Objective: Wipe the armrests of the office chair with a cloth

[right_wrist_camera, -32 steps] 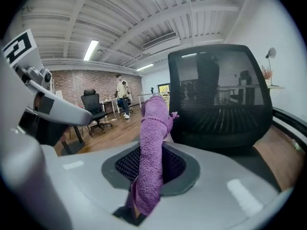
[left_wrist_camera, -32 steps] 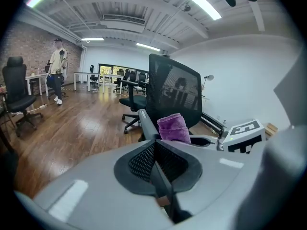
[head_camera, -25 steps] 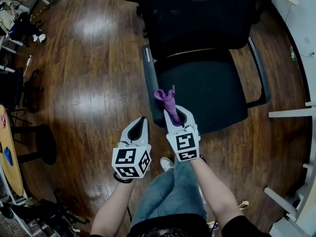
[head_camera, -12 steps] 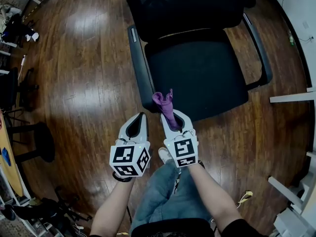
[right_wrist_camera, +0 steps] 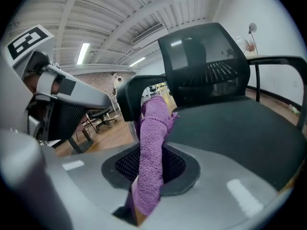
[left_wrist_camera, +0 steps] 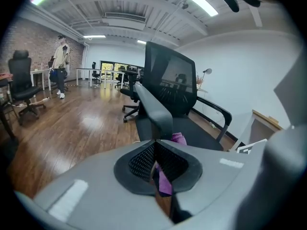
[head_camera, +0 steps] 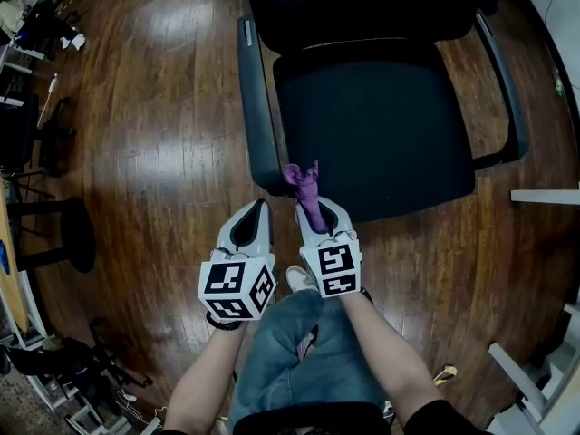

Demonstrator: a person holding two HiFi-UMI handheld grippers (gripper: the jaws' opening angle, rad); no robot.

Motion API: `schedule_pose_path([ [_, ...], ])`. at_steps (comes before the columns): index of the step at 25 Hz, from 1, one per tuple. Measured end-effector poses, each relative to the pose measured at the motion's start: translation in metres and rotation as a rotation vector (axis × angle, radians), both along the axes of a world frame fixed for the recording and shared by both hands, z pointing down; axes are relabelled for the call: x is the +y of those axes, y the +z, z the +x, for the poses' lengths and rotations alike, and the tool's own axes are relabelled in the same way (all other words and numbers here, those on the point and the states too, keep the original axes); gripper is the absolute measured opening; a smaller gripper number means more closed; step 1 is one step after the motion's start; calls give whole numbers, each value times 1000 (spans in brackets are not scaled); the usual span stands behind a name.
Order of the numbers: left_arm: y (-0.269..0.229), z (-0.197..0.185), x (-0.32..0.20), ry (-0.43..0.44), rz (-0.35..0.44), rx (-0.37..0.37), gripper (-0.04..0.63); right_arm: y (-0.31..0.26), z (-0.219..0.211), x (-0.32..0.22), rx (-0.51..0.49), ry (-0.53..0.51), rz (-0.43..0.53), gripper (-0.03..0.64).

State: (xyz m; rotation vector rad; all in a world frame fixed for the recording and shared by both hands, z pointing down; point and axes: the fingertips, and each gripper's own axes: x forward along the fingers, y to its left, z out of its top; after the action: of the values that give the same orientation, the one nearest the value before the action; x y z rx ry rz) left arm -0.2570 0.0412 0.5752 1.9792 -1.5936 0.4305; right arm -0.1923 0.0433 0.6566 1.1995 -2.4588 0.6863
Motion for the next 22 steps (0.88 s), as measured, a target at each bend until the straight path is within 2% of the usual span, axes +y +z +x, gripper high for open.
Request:
schedule_pose_path([
  [5, -8, 5, 2, -28, -7, -19, 5, -7, 13, 0, 3, -25, -7, 72],
  [12, -60, 14, -13, -54, 19, -14, 5, -105, 33, -26, -30, -18, 81, 72],
  [18, -109, 3, -27, -87, 63, 6, 5, -182, 16, -53, -55, -37, 168, 72],
  [22, -132, -17, -43, -89, 99, 17, 3, -217, -16, -74, -61, -55, 226, 72],
])
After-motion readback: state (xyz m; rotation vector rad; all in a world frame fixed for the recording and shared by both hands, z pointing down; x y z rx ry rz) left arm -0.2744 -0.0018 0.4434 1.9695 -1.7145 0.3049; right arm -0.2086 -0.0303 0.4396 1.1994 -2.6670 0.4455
